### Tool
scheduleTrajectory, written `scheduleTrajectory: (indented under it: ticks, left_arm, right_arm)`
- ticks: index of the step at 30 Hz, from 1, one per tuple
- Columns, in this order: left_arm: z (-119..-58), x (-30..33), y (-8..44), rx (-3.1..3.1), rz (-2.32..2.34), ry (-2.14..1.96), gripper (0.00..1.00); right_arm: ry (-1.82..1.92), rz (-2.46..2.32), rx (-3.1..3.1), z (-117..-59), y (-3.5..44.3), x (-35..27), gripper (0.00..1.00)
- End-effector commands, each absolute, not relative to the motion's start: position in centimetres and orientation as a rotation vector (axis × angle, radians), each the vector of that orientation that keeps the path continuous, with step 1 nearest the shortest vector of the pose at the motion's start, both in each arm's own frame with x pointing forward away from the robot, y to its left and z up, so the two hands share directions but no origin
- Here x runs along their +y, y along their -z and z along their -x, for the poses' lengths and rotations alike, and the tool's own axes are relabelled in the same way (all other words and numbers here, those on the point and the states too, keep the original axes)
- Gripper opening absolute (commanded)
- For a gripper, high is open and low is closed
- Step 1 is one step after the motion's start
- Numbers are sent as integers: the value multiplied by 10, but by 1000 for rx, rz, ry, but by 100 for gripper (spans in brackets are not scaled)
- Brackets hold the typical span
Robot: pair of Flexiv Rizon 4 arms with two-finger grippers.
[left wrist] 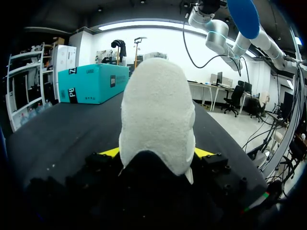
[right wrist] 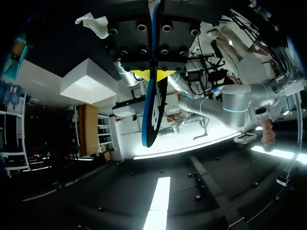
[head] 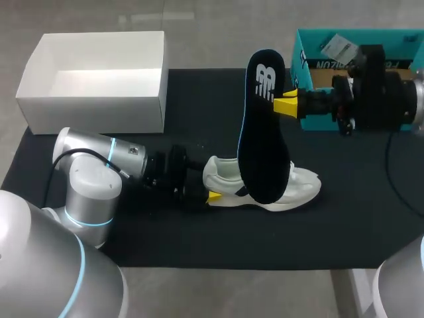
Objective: Take the shoe out of the shoebox, open the shoe tongue, remove and reinsert the insole, then place the shoe into the shoebox
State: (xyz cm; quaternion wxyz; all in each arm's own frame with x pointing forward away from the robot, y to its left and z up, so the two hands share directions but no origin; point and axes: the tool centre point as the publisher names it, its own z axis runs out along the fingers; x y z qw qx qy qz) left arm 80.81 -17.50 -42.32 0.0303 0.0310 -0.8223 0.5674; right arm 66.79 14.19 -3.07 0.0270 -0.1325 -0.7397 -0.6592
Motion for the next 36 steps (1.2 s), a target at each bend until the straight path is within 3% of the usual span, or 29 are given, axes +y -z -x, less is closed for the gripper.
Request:
scheduleTrajectory:
  ticks: [1,36]
  left_arm:
    - [-807,-175,424,-2536,-96,-1750,0]
    - [-807,-175,424,-2536,-96,-1750,0]
  right_arm:
    - [1982,427,-2293,-666,23,139,0]
    - [1923,548,-2146,-644,28,160,0]
